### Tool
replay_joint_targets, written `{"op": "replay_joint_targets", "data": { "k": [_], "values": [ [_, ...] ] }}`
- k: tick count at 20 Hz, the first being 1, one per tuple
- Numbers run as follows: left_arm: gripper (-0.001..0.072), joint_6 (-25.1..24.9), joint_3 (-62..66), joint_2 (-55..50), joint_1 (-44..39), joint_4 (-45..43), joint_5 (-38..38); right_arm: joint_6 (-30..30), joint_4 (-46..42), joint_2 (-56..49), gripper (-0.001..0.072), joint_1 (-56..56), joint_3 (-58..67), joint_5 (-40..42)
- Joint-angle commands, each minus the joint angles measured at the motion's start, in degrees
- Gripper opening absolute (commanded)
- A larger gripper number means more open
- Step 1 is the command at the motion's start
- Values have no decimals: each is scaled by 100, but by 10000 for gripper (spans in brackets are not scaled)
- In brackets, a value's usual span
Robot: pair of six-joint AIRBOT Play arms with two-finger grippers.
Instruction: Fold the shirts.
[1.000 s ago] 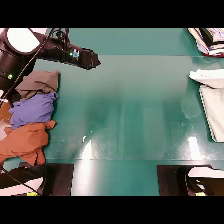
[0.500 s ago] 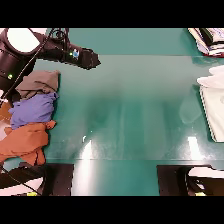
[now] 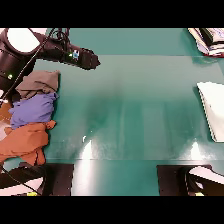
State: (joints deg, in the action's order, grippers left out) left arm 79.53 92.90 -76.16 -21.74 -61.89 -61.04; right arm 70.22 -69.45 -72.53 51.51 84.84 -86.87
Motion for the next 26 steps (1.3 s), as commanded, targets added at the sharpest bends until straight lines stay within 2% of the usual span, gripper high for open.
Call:
{"op": "replay_joint_targets", "data": {
  "k": [1,3,7,10,13,14,16,17,18,19,22,26],
  "values": [
    [25,-52,0,-2,-4,-4,-2,44,-262,452,486,664,-905,-103],
    [25,-52,0,-2,-4,-4,-2,46,-35,577,490,931,-1080,-46],
    [25,-48,0,-2,-4,17,7,44,1248,804,488,697,-1097,409],
    [25,-48,0,0,-4,13,42,46,1961,946,488,-332,-1099,468],
    [25,-46,0,0,-4,24,-26,44,2017,1023,486,-1880,-1097,483],
    [25,-46,0,0,-4,24,24,39,1987,1023,466,-2347,-1099,494],
    [25,-44,0,0,-4,24,160,17,1976,1023,309,-3211,-1099,599],
    [25,-46,0,0,-4,24,243,17,1974,1023,213,-3574,-1099,667],
    [25,-44,0,0,-4,24,313,-48,1974,1023,76,-3901,-1097,704],
    [25,-44,0,0,-4,24,380,-153,1971,1023,13,-4177,-1099,715],
    [25,-46,0,0,-4,24,518,-238,1967,1021,13,-4631,-1102,798],
    [25,-46,0,0,-4,24,579,-236,1971,1021,13,-4710,-1102,848]
  ]
}}
